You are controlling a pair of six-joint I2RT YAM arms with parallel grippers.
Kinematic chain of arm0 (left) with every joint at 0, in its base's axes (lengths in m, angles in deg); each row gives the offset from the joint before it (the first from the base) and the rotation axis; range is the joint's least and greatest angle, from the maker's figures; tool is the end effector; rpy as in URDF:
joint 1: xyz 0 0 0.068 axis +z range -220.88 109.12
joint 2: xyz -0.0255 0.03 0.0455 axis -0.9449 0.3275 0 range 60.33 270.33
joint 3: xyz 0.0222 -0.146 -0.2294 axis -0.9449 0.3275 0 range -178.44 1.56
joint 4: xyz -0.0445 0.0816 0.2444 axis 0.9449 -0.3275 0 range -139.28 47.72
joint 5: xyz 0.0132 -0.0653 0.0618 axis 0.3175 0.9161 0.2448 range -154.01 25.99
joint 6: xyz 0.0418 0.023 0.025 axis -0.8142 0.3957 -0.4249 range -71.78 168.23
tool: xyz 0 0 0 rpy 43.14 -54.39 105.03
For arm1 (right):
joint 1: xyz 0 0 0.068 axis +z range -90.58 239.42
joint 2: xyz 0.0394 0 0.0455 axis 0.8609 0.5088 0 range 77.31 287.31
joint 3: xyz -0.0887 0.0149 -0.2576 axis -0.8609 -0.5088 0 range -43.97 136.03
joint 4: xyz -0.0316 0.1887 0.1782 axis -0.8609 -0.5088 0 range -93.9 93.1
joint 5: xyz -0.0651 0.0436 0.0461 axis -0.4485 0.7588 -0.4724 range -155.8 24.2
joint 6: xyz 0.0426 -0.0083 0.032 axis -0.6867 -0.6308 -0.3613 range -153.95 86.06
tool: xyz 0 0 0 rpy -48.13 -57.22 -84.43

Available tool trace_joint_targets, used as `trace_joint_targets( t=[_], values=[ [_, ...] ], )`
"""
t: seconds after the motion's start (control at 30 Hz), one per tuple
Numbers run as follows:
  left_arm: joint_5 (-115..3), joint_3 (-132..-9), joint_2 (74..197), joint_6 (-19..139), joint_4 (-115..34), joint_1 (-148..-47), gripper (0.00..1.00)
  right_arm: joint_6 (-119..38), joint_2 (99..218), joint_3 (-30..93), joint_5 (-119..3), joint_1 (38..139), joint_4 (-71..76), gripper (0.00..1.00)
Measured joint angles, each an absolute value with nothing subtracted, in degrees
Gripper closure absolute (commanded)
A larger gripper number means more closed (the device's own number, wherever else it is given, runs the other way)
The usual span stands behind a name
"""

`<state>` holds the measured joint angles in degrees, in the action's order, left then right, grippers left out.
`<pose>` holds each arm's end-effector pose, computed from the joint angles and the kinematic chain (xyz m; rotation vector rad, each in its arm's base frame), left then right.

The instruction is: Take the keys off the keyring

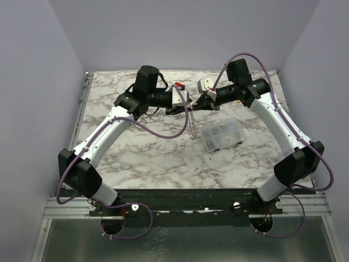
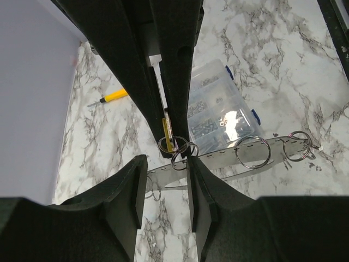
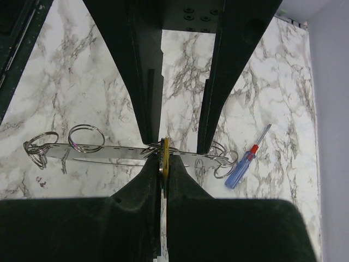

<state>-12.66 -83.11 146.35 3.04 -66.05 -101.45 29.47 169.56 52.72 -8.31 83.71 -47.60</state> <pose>0.2745 -0.1943 0.3903 1.5555 1.0946 -0.7203 0.2924 0.1650 0.3889 -1.7077 1.1402 0.7668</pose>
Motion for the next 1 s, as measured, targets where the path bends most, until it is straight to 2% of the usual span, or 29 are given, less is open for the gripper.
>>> trace_joint_targets(
  t=[0.17,0.33,0.4,0.83,1.0],
  values=[
    [-12.6,-84.4,147.3,2.2,-67.9,-101.8,0.68,30.4,169.6,52.7,-8.6,83.7,-47.9,1.00],
    [-12.6,-85.4,147.9,1.6,-69.6,-102.1,0.88,30.3,169.6,52.7,-8.7,83.7,-47.8,0.99],
    [-12.6,-85.5,147.9,1.6,-70.1,-102.2,1.00,29.6,169.6,52.7,-9.0,83.7,-47.8,0.99],
    [-14.2,-85.4,147.5,1.2,-70.3,-102.1,1.00,22.9,167.6,49.7,-11.4,81.4,-45.7,0.99],
    [-15.2,-84.4,147.0,6.9,-66.1,-101.6,1.00,21.1,167.6,47.3,-11.3,79.2,-43.5,0.99]
  ],
)
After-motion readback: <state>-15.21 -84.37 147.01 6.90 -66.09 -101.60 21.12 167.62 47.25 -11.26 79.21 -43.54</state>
